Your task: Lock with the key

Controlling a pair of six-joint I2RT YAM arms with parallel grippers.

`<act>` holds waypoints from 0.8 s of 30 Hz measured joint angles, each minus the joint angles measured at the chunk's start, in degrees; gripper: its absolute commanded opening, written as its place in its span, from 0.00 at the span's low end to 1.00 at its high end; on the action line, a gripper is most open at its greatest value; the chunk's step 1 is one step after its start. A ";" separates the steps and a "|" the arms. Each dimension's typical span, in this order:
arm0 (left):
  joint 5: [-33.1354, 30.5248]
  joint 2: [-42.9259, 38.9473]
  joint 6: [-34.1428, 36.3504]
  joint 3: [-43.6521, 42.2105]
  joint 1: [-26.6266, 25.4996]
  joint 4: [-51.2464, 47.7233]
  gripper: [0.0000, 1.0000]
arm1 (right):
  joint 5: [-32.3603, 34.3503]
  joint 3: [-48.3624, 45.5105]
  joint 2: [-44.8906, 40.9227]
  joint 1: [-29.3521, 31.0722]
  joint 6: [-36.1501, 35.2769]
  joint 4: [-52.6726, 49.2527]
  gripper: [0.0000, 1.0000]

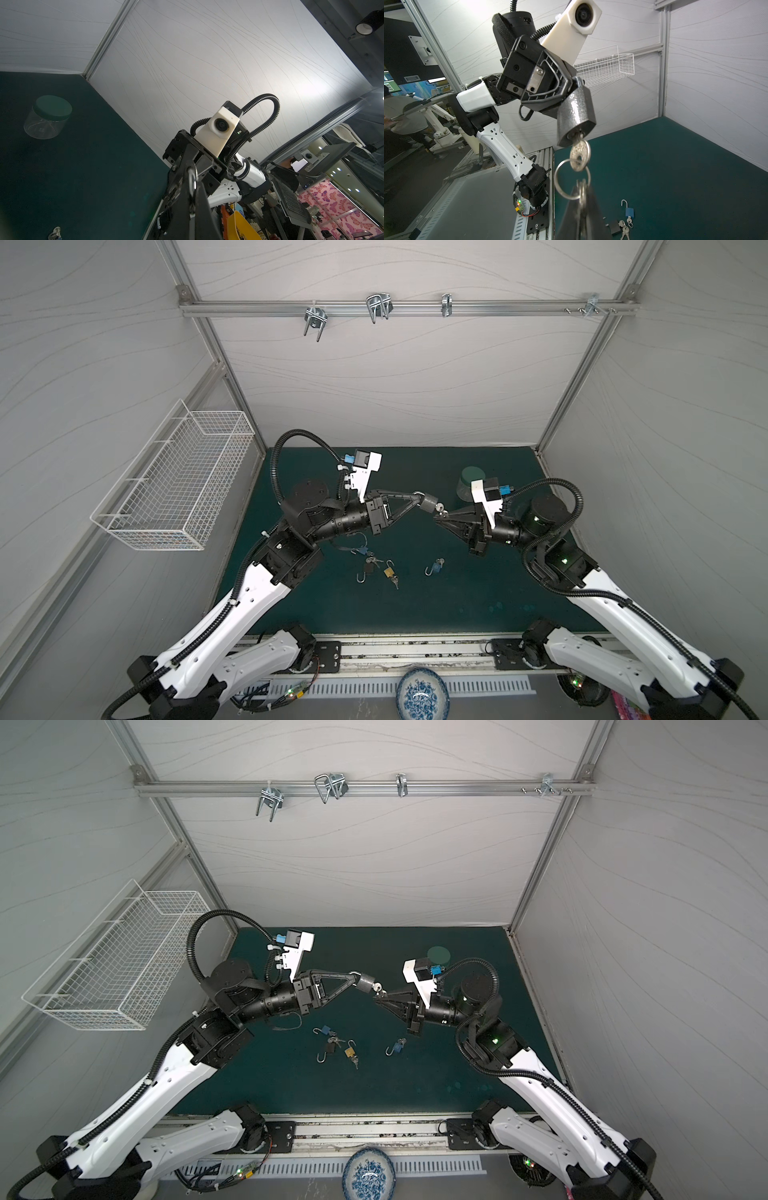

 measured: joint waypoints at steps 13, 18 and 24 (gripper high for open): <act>0.02 -0.79 0.15 0.02 0.35 -2.45 0.00 | 3.58 0.11 -2.32 0.02 -1.31 -4.07 0.00; 0.42 -0.79 0.20 0.02 0.72 -3.02 0.00 | 3.91 -0.31 -3.13 -0.31 -1.44 -4.17 0.00; 0.72 -1.29 0.20 0.02 1.95 -2.95 0.00 | 4.59 -1.29 -4.92 -1.81 -1.55 -5.46 0.00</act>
